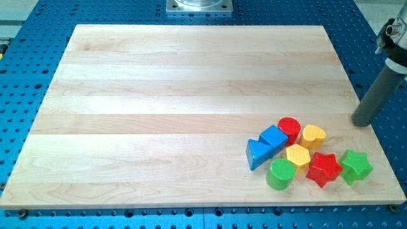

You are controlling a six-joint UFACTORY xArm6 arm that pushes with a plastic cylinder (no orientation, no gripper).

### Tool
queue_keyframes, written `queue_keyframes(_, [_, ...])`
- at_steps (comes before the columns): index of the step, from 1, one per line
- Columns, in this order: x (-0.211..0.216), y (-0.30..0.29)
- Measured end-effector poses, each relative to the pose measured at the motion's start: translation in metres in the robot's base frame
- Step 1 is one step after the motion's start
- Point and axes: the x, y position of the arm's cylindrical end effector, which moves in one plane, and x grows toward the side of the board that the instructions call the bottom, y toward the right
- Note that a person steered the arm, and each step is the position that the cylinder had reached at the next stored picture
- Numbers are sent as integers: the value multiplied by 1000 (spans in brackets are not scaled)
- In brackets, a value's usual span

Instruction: Move the green star into the yellow heart

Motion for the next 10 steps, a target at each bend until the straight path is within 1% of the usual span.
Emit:
queue_keyframes(5, [15, -8])
queue_keyframes(6, [57, 38])
queue_keyframes(7, [127, 36])
queue_keyframes(8, [127, -20])
queue_keyframes(9, [108, -73])
queue_keyframes(10, [98, -90])
